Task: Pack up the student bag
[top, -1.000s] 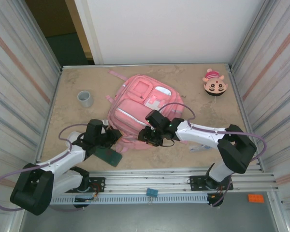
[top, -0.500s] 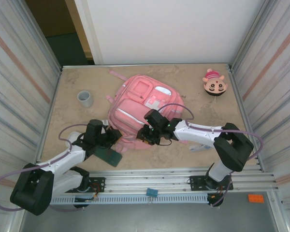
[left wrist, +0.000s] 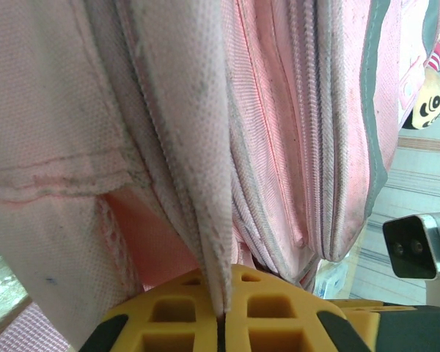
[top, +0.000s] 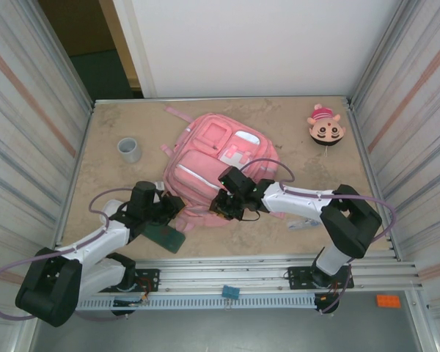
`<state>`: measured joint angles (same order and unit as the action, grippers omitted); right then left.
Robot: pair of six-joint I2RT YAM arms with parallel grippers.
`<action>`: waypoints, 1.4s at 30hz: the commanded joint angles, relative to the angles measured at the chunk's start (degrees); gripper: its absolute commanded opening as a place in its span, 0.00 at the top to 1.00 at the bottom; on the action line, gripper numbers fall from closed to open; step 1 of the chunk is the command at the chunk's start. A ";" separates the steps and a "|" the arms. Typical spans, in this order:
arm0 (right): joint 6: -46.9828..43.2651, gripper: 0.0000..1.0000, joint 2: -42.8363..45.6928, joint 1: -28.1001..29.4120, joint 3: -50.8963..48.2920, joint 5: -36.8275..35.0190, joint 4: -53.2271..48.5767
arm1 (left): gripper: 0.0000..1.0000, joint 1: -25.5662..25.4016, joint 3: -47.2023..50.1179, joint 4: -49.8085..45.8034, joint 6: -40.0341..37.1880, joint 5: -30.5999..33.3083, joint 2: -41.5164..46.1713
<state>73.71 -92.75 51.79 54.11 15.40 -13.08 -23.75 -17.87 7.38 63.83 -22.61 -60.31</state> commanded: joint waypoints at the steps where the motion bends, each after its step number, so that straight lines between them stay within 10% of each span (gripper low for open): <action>1: 0.60 0.85 -1.31 0.50 0.65 0.81 -0.88 | 0.96 -0.42 0.82 0.29 -0.02 0.99 0.42; 24: -15.82 1.00 9.03 -4.46 -1.74 5.37 -8.03 | 0.96 -0.42 -0.46 -10.05 -4.53 5.39 9.42; 29: -19.60 0.64 6.31 -0.76 2.90 7.15 -10.33 | 0.94 -0.42 -0.66 -8.45 -4.87 3.86 9.42; 35: -25.73 0.57 0.54 4.72 13.65 -3.77 -20.27 | 0.95 -0.46 -1.07 -6.34 -6.49 0.59 10.33; 42: -28.32 0.55 4.31 5.43 12.42 -12.52 -19.08 | 0.47 -0.71 -9.63 -19.93 -20.10 2.76 15.42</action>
<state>48.73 -91.79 57.30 67.83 9.13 -30.30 -24.40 -22.04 -7.38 54.08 -20.38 -47.97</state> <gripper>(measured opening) 0.449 0.507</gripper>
